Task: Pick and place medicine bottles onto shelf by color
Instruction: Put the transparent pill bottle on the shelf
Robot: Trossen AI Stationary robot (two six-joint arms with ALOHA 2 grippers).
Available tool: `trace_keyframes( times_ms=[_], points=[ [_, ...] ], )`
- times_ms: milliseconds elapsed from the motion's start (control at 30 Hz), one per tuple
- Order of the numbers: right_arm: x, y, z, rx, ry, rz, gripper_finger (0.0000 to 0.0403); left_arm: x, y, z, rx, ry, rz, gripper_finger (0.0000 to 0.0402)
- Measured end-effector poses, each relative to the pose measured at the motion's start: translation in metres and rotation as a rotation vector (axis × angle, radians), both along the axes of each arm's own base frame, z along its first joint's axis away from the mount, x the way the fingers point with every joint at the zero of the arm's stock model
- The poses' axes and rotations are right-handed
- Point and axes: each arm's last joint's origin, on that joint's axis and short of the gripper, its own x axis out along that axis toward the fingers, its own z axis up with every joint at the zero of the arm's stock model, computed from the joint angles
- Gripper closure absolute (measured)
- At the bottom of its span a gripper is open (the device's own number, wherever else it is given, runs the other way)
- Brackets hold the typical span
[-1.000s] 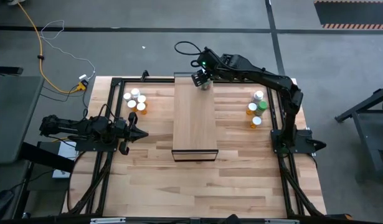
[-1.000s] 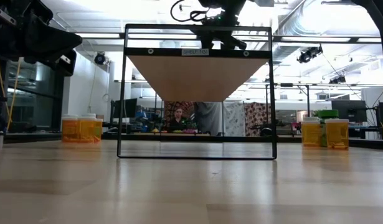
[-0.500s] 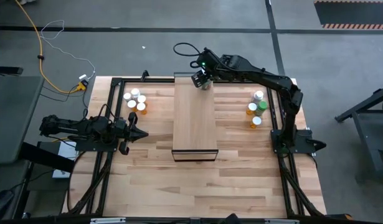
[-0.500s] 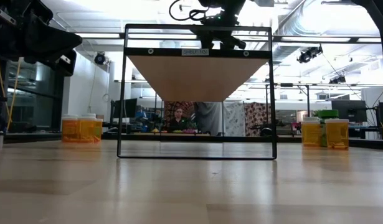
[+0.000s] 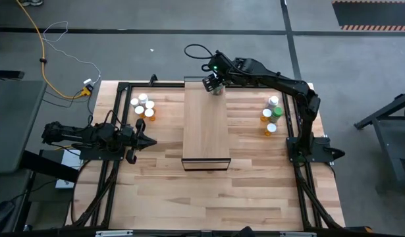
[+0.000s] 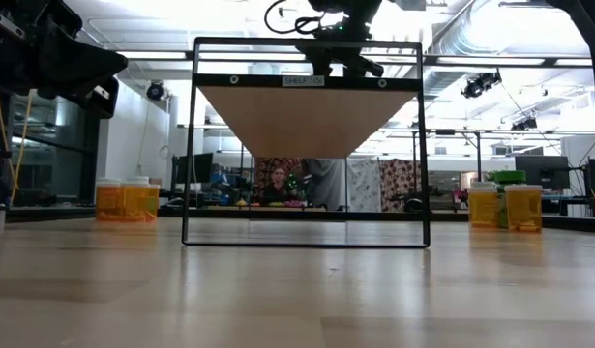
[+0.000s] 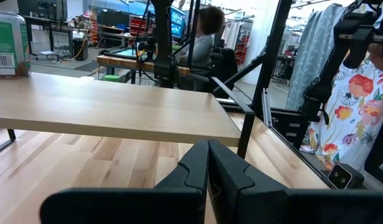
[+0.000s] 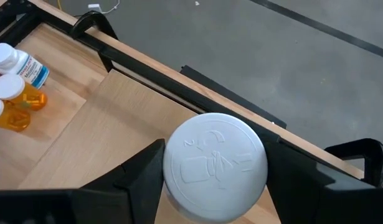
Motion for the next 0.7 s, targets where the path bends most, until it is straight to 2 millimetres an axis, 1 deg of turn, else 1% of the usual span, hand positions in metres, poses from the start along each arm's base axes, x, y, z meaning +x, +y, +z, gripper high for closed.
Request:
trace_keyframes(
  times_ms=[567, 633, 700],
  points=[
    [0.0018, 0.0001, 0.0003, 0.018, -0.023, 0.025, 0.0173, 0.0, 0.0, 0.0, 0.0, 0.0, 0.0, 0.0401],
    [0.0018, 0.0002, 0.0003, 0.016, -0.023, 0.022, 0.0168, 0.0, 0.0, 0.0, 0.0, 0.0, 0.0, 0.0401],
    [0.0018, 0.0001, 0.0, 0.017, -0.022, 0.021, 0.0155, 0.0, 0.0, 0.0, 0.0, 0.0, 0.0, 0.0401]
  ],
)
